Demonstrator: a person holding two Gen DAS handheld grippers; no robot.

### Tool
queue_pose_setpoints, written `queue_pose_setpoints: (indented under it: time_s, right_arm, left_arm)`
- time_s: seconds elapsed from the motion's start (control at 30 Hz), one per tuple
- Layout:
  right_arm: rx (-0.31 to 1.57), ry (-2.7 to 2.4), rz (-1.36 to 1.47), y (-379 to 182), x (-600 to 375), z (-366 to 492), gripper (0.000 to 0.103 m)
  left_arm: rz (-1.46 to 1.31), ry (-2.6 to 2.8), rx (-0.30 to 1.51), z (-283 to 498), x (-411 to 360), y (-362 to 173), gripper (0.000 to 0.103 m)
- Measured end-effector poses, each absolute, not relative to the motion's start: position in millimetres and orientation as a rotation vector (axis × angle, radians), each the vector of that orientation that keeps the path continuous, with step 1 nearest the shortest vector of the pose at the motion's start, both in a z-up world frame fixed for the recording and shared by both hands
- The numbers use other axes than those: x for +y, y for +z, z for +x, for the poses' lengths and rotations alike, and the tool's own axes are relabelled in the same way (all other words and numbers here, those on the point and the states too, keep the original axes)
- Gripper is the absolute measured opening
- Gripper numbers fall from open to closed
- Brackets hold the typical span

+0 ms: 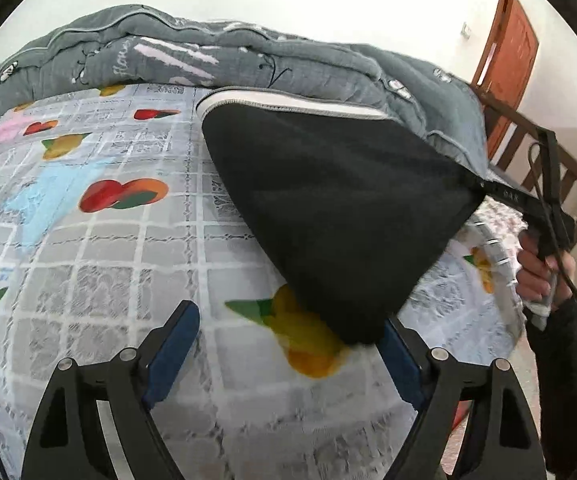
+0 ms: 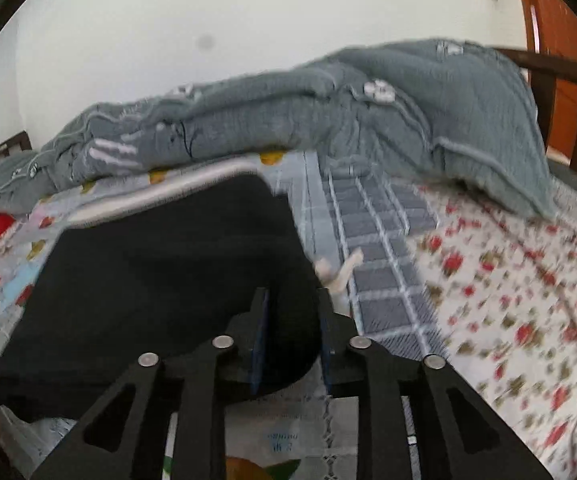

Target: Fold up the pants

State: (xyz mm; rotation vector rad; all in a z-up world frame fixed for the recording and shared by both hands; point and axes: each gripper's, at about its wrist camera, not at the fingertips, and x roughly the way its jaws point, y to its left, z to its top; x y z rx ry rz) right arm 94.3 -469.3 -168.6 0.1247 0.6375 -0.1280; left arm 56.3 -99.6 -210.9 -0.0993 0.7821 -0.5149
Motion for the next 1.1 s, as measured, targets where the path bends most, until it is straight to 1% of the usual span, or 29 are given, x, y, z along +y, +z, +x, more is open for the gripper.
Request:
queue_pose_setpoints:
  time_s: [0.07,0.1,0.2,0.3,0.37,0.47,0.53,0.57,0.6,0.63,0.67,0.7,0.73,0.8,0.9,0.97,1.07,1.1]
  right_arm:
    - [0.608,-0.101,0.114,-155.3,-468.6,97.8,0.04]
    - [0.605,-0.095,0.102,-151.7,-468.4,102.1,0.049]
    - [0.63,-0.089,0.118,-155.0,-473.0,119.5,0.051]
    - [0.746,-0.081,0.215,-178.7,-482.4,142.2,0.05]
    - [0.753,-0.085,0.242,-190.5,-484.6,143.1,0.055]
    - [0.767,-0.065,0.287,-196.2,-487.9,137.0,0.056]
    - [0.793,-0.044,0.321,-199.4,-490.7,134.3,0.057]
    - [0.805,-0.037,0.334,-201.4,-491.0,133.0,0.057]
    - [0.812,-0.03,0.345,-202.2,-491.1,132.0,0.056]
    - [0.818,-0.025,0.359,-203.6,-489.5,131.0,0.053]
    - [0.82,-0.026,0.358,-203.6,-486.0,129.1,0.051]
    - [0.82,-0.028,0.342,-202.0,-480.2,127.8,0.047]
    - [0.821,-0.034,0.331,-200.3,-476.0,127.2,0.046]
    - [0.83,-0.043,0.317,-196.1,-464.8,126.1,0.046]
    - [0.838,0.009,0.338,-190.1,-438.2,124.6,0.041]
    - [0.841,0.089,0.33,-187.6,-407.9,122.2,0.038]
    - [0.846,0.22,0.264,-182.5,-360.4,122.3,0.037]
    - [0.822,0.235,0.237,-176.8,-349.3,121.6,0.037]
  left_arm:
    - [-0.125,-0.524,0.769,49.3,-91.4,-204.1,0.085]
    - [-0.141,-0.528,0.76,48.0,-88.3,-200.3,0.085]
    - [-0.173,-0.549,0.727,53.0,-85.1,-185.2,0.085]
    - [-0.191,-0.537,0.725,73.1,-91.3,-176.2,0.085]
    - [-0.213,-0.538,0.747,93.2,-98.9,-180.3,0.085]
    - [-0.282,-0.543,0.851,127.5,-109.0,-203.7,0.081]
    - [-0.392,-0.553,0.938,148.1,-110.4,-226.1,0.069]
    - [-0.476,-0.569,0.923,155.0,-107.1,-231.9,0.062]
    - [-0.514,-0.572,0.929,160.1,-106.6,-235.4,0.046]
    - [-0.542,-0.574,0.948,167.4,-107.2,-238.6,0.037]
    - [-0.583,-0.58,0.951,173.9,-105.5,-241.3,0.032]
    - [-0.61,-0.598,0.945,178.1,-103.5,-242.2,0.018]
    - [-0.608,-0.619,0.935,182.8,-99.5,-239.9,0.013]
    - [-0.58,-0.628,0.906,185.0,-89.6,-233.2,0.012]
    - [-0.552,-0.612,0.876,188.5,-58.5,-223.0,0.011]
    - [-0.555,-0.587,0.857,190.5,-24.4,-218.8,0.011]
    - [-0.516,-0.537,0.84,191.9,26.3,-213.0,0.012]
    - [-0.501,-0.521,0.849,192.8,39.3,-213.8,0.012]
